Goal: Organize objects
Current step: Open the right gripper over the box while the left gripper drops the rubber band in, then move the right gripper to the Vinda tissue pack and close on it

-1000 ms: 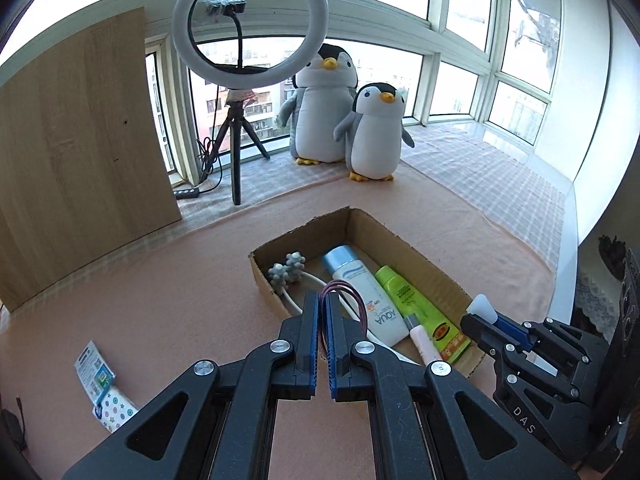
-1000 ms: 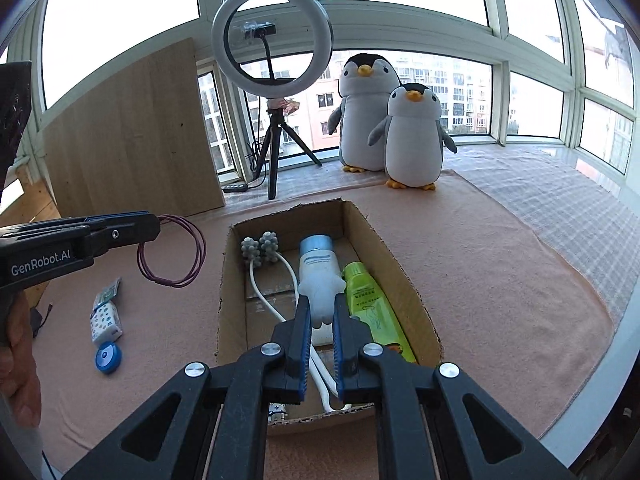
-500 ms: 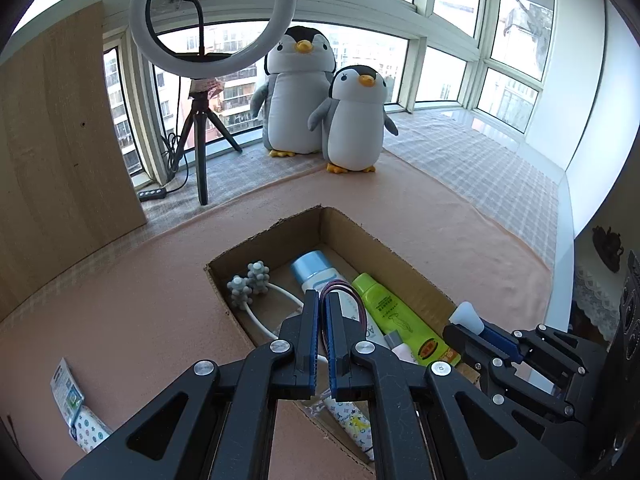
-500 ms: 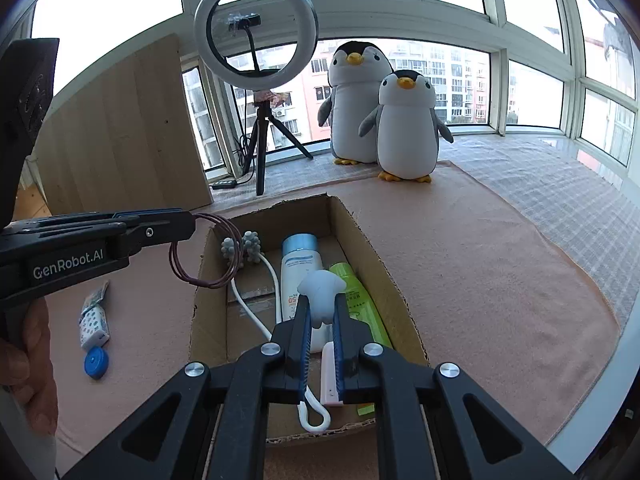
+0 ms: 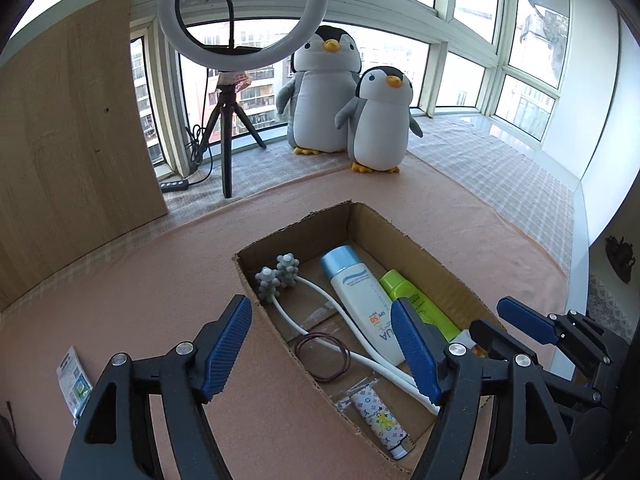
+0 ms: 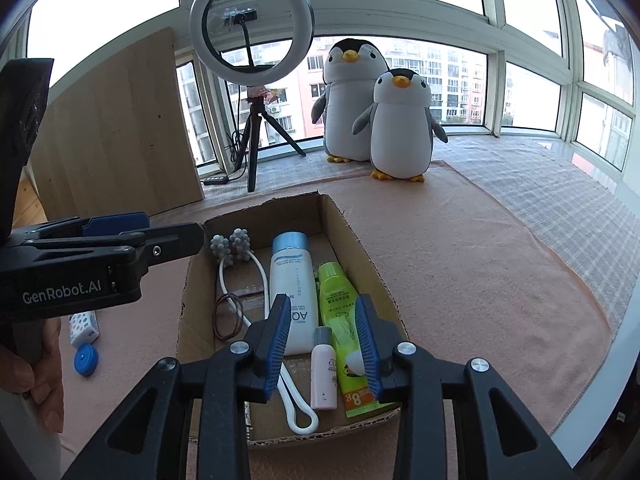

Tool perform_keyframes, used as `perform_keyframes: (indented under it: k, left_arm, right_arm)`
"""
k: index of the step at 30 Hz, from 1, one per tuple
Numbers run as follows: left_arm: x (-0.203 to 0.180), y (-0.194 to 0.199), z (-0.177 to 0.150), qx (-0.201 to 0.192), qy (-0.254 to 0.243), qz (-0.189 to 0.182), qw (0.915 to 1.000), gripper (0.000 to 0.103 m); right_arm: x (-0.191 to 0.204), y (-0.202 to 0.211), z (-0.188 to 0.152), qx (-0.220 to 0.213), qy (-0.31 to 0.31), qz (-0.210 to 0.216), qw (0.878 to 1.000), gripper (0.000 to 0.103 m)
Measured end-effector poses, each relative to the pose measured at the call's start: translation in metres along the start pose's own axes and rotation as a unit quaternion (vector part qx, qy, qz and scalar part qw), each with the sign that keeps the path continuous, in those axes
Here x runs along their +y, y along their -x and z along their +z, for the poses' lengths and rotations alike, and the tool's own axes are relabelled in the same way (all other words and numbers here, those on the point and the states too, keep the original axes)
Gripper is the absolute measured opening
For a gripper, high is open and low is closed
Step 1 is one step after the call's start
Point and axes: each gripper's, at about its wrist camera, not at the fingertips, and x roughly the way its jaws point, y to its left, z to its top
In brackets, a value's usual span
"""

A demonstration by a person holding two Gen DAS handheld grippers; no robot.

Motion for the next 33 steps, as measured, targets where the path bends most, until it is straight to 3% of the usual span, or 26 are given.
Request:
perform_keyframes:
  k: [10,19,22,24,26,30,33]
  left_arm:
    - [0.071,0.027,-0.036,0.012,0.054,0.05,0.9972,0.077]
    - [0.15,0.08,-0.085,0.004,0.118,0.109,0.987,0.078]
    - [0.187,0.103,-0.109,0.005,0.15,0.138,0.9789,0.078]
    - [0.211,0.12,-0.127,0.008,0.174,0.158,0.9719,0.078]
    - [0.235,0.139,-0.147,0.008,0.201,0.179,0.963,0.078]
    - [0.275,0.174,-0.188,0.013,0.248,0.216,0.9443,0.078]
    - [0.298,0.196,-0.214,0.016,0.276,0.236,0.9314,0.078]
  right_arm:
    - [0.042,-0.002,0.005,-0.003,0.031,0.025,0.999,0.031]
    - [0.12,-0.017,-0.003,0.018,0.088,0.088,0.992,0.031]
    - [0.159,-0.029,-0.015,0.045,0.112,0.13,0.984,0.033]
    - [0.19,-0.04,-0.027,0.068,0.137,0.163,0.975,0.052]
    - [0.224,-0.046,-0.04,0.081,0.173,0.196,0.962,0.063]
    - [0.282,-0.069,-0.063,0.105,0.238,0.234,0.937,0.071]
    - [0.307,-0.088,-0.072,0.113,0.267,0.23,0.929,0.071]
